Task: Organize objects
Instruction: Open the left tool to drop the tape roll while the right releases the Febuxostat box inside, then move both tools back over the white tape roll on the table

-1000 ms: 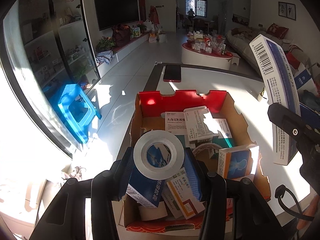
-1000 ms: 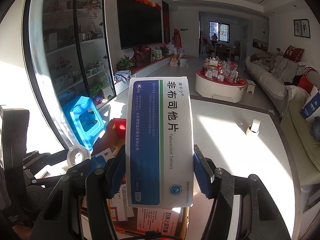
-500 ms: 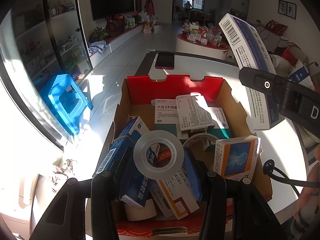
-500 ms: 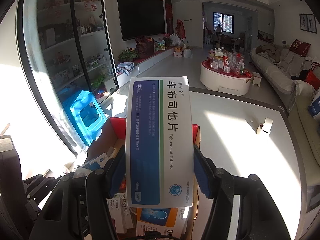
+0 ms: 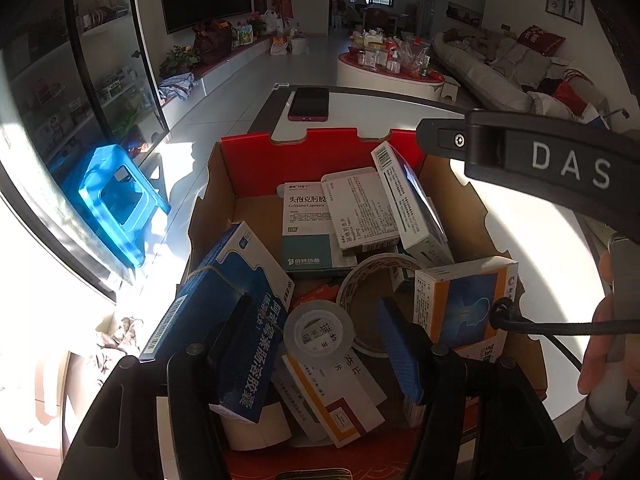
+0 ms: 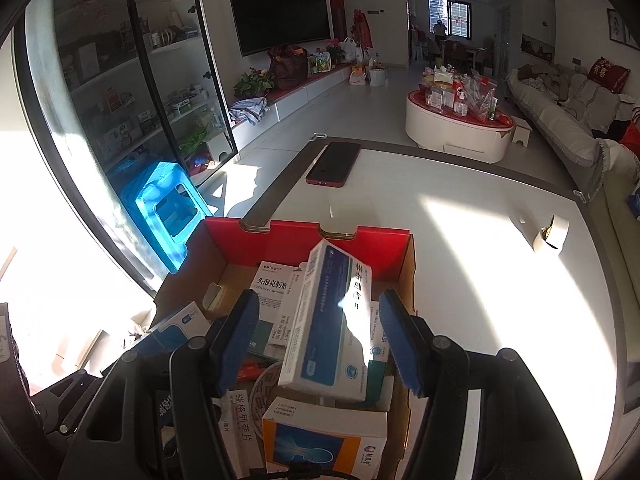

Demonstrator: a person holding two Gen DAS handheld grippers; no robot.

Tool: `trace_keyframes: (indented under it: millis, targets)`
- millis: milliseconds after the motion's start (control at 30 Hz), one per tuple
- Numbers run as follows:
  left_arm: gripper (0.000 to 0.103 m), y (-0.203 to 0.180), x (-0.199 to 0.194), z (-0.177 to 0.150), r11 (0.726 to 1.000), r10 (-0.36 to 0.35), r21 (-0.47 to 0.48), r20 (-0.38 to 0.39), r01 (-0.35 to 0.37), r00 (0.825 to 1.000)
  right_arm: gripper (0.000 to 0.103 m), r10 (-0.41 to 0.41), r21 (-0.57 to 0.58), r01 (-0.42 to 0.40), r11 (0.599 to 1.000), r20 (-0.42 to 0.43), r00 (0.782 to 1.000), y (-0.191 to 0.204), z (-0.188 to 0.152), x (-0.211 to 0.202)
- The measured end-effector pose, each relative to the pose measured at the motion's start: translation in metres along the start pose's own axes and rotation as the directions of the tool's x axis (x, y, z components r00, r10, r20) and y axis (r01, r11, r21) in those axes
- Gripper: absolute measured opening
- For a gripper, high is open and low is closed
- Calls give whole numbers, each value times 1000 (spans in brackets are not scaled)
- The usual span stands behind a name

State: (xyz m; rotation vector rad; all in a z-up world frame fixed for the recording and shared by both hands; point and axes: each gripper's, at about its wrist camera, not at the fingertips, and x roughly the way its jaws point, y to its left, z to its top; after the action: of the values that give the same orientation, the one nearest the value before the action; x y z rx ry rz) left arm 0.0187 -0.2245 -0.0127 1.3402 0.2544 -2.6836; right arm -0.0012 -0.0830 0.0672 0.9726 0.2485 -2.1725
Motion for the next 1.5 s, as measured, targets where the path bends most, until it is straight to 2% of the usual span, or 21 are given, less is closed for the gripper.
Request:
trace_keyframes:
  millis: [33,300,667,1067,1300,1400,1500]
  targets:
    - [80,-2,-2,1,1000,10,5,9,-10,1000,63,-1,0,1,1000,4,1000,-1,-1,-3]
    - [80,-9,-18,4,1000,0,0,25,0,1000,66,-31,28,29,999,76,997,-15,-13,-44]
    - [80,-49,-48,0,998,1,63,58,-5,998,68,-90,128,79,989,86,992,-59,-68,-101]
    - [80,-106,-68,6,988,-28,156,67,17,997,70,-174,267,134,954,133,976,-119,-93,-149]
    - [80,-147,-60,21,980,-60,193,40,52,997,70,-228,340,171,925,133,965,-160,-104,-160]
    - [80,-175,-55,30,970,-45,241,53,31,998,70,-258,377,195,905,123,958,-184,-109,-164]
    - [80,-202,-47,40,963,-64,266,42,50,997,71,-293,404,226,886,111,950,-207,-114,-168]
